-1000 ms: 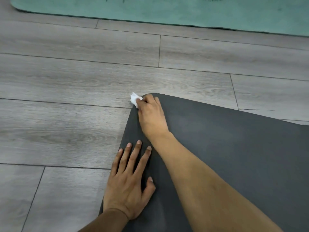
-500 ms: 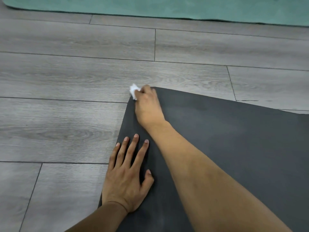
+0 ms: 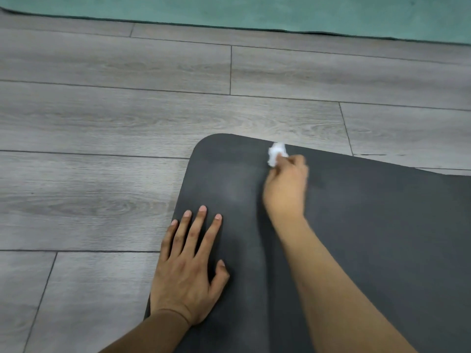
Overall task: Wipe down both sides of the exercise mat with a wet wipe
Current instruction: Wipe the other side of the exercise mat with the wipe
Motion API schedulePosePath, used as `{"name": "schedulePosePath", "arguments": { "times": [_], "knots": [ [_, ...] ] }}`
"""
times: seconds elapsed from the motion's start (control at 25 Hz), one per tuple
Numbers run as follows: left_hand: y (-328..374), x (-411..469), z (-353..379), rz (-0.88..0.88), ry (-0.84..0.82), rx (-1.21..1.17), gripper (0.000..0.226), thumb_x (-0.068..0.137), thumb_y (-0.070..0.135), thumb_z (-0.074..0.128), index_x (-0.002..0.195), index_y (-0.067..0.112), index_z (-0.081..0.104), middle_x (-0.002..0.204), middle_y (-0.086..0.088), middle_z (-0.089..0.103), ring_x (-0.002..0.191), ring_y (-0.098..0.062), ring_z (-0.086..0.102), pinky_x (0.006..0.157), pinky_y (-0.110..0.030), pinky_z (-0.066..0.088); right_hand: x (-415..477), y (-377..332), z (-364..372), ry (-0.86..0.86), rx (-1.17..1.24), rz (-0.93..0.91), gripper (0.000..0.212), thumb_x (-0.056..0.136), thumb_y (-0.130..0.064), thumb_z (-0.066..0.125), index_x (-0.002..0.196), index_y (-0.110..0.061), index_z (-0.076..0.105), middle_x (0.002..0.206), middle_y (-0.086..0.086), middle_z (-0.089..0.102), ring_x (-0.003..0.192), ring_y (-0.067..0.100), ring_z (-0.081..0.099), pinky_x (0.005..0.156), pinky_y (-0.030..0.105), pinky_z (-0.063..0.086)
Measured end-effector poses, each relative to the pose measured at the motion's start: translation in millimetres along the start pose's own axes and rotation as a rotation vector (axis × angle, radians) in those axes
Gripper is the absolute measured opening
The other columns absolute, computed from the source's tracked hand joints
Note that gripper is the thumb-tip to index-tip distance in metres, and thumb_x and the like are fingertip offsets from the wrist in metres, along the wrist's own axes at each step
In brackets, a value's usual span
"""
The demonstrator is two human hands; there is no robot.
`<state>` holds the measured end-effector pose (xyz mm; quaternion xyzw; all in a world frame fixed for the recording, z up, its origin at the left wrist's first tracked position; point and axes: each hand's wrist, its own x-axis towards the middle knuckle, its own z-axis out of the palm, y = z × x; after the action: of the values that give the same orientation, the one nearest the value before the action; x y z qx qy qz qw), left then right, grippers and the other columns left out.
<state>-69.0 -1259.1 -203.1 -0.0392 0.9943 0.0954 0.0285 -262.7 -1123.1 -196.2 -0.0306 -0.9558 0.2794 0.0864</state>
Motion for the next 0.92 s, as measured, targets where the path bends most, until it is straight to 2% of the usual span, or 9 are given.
{"name": "schedulePosePath", "arguments": {
  "times": [0.16,0.28,0.36,0.48,0.56,0.6,0.68,0.8,0.92],
  "knots": [
    [-2.8,1.1,3.8,0.023,0.016,-0.001,0.074,0.087,0.046,0.046,0.155,0.018,0.038,0.165,-0.010,0.032,0.155,-0.031,0.023,0.124,-0.052,0.020,-31.4,-89.1,48.7,-0.340,0.094,-0.447,0.031,0.087,0.004,0.047,0.111,-0.002,0.066,0.105,0.014,0.052,0.090,0.027,0.043,0.077,0.034,0.040],
    [-3.6,0.2,4.1,0.020,0.015,-0.003,0.073,0.087,0.045,0.045,0.156,0.019,0.039,0.166,-0.009,0.031,0.155,-0.031,0.023,0.124,-0.053,0.021,-20.8,-91.4,45.1,-0.422,0.021,-0.620,0.023,0.088,0.001,0.053,0.106,-0.001,0.067,0.105,0.015,0.053,0.089,0.028,0.044,0.077,0.034,0.039],
    [-2.8,0.3,2.3,0.010,0.014,0.004,0.078,0.086,0.045,0.044,0.160,0.022,0.032,0.168,-0.006,0.025,0.156,-0.029,0.021,0.124,-0.053,0.022,-11.3,-51.7,28.9,-0.261,-0.017,-0.517,0.022,0.082,0.003,0.058,0.101,-0.002,0.069,0.097,0.016,0.054,0.086,0.032,0.048,0.070,0.034,0.038],
    [-0.7,1.1,0.5,0.011,0.016,-0.005,0.079,0.086,0.045,0.045,0.161,0.024,0.030,0.169,-0.004,0.022,0.156,-0.028,0.021,0.124,-0.053,0.022,-7.6,25.5,-20.8,-0.028,-0.016,-0.113,0.027,0.088,0.000,0.053,0.111,-0.007,0.066,0.102,0.013,0.051,0.094,0.031,0.048,0.078,0.035,0.041],
    [-0.8,1.8,1.3,0.008,0.016,-0.004,0.079,0.086,0.045,0.045,0.161,0.024,0.029,0.169,-0.004,0.022,0.156,-0.028,0.020,0.124,-0.053,0.022,-11.3,36.5,-33.5,0.059,0.000,0.085,0.028,0.093,-0.003,0.049,0.115,-0.006,0.066,0.104,0.008,0.050,0.094,0.027,0.048,0.083,0.038,0.045],
    [-0.9,1.3,1.2,0.006,0.011,0.000,0.080,0.086,0.045,0.045,0.161,0.024,0.029,0.169,-0.004,0.022,0.156,-0.028,0.020,0.124,-0.053,0.022,-11.8,26.2,-27.6,0.067,0.023,0.108,0.028,0.093,-0.003,0.049,0.114,-0.006,0.067,0.103,0.008,0.050,0.093,0.026,0.049,0.082,0.036,0.046],
    [-1.3,0.3,1.4,0.006,0.002,0.004,0.080,0.085,0.045,0.046,0.161,0.024,0.029,0.169,-0.005,0.022,0.156,-0.028,0.021,0.123,-0.053,0.023,-13.2,-7.5,-0.9,-0.046,0.117,-0.103,0.026,0.088,-0.003,0.050,0.103,-0.006,0.071,0.096,0.010,0.053,0.087,0.029,0.053,0.078,0.034,0.044],
    [-1.5,1.1,2.6,0.005,-0.005,0.006,0.077,0.085,0.045,0.045,0.158,0.019,0.037,0.168,-0.008,0.025,0.155,-0.030,0.023,0.122,-0.055,0.025,-33.3,-54.9,25.3,-0.408,0.150,-0.562,0.024,0.086,-0.002,0.052,0.099,-0.009,0.071,0.098,0.009,0.056,0.088,0.028,0.050,0.081,0.039,0.046],
    [-0.3,0.5,2.3,0.000,-0.002,0.008,0.077,0.085,0.045,0.045,0.158,0.020,0.037,0.167,-0.009,0.027,0.155,-0.030,0.023,0.123,-0.054,0.025,-27.2,-47.7,16.2,-0.541,0.091,-0.867,0.023,0.089,-0.003,0.055,0.106,-0.009,0.070,0.100,0.009,0.057,0.086,0.027,0.049,0.080,0.035,0.046]
  ]
}}
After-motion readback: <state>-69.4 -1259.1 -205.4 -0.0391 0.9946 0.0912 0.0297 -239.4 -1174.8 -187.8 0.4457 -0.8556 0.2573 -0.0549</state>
